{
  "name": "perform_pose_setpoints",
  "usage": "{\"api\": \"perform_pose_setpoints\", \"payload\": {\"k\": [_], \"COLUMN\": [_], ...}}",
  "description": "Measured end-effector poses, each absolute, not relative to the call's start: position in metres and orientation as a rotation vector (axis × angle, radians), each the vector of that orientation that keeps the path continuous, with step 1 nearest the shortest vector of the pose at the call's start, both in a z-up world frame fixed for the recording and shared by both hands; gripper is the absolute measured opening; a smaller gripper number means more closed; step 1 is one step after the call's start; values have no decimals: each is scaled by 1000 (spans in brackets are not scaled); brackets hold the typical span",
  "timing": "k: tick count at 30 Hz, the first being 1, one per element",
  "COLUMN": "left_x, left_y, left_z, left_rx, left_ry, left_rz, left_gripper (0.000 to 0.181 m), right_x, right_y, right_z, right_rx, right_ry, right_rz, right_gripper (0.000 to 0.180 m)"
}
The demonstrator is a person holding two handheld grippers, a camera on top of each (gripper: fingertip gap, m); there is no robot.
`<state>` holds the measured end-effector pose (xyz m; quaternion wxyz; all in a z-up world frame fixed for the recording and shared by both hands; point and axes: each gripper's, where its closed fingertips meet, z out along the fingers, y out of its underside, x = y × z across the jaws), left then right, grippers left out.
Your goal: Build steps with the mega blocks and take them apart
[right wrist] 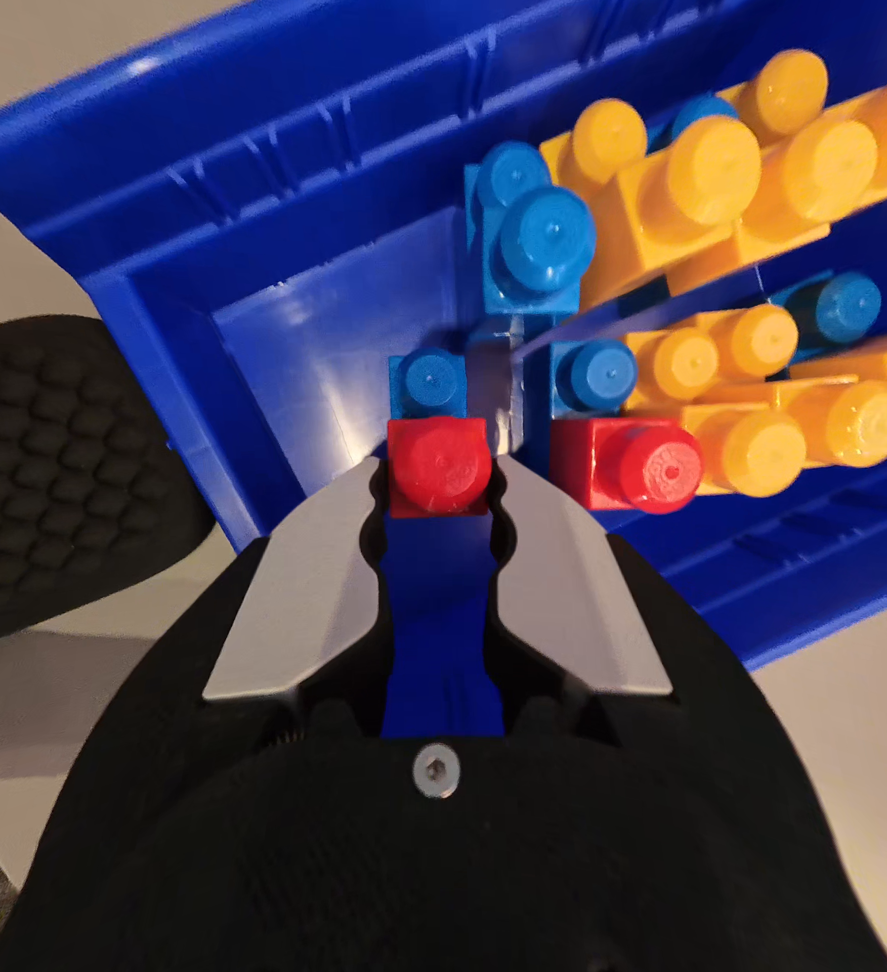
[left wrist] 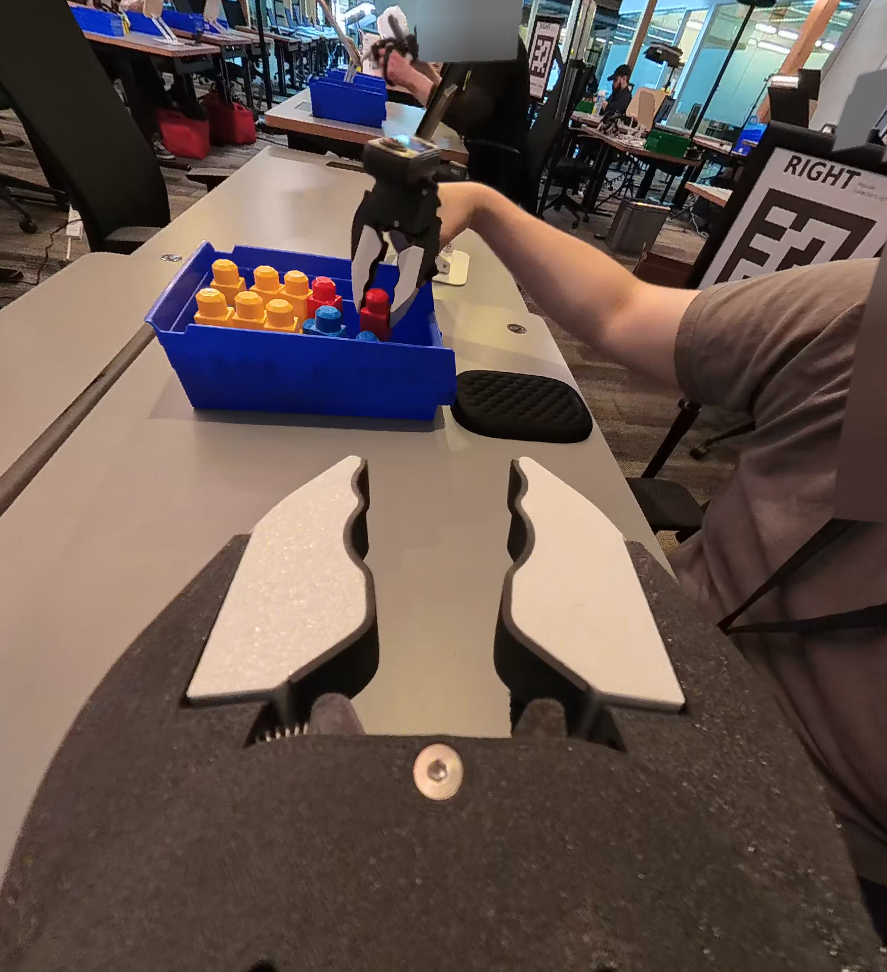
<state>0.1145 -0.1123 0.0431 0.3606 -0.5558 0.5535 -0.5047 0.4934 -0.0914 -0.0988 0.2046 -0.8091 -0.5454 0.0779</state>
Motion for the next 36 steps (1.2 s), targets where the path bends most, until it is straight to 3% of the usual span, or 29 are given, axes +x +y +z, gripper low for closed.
{"api": "perform_pose_setpoints", "payload": {"k": [17,23,30,36], "left_x": [116,99,18,-118], "left_y": [-111,-105,-62,-7], "left_z": [35,58,108,93], "left_rx": [-1466,-1429,-1447,-1723], "left_ry": [1433,1366,1103,803], "left_rz": [-1314,-1286,-916,-234], "left_gripper": [51,55,59,60], "right_x": [513,515,493,408], "right_y": [-68,-66,-62,-54], "right_z": [-96,-88,-29,70], "right_rx": [-2256,-2237,-2083,-1638], "right_ry": [-1849,-1832,-1627,-1281], "right_rz": [-305,-373,-350,-96], "right_gripper": [38,42,42,42]}}
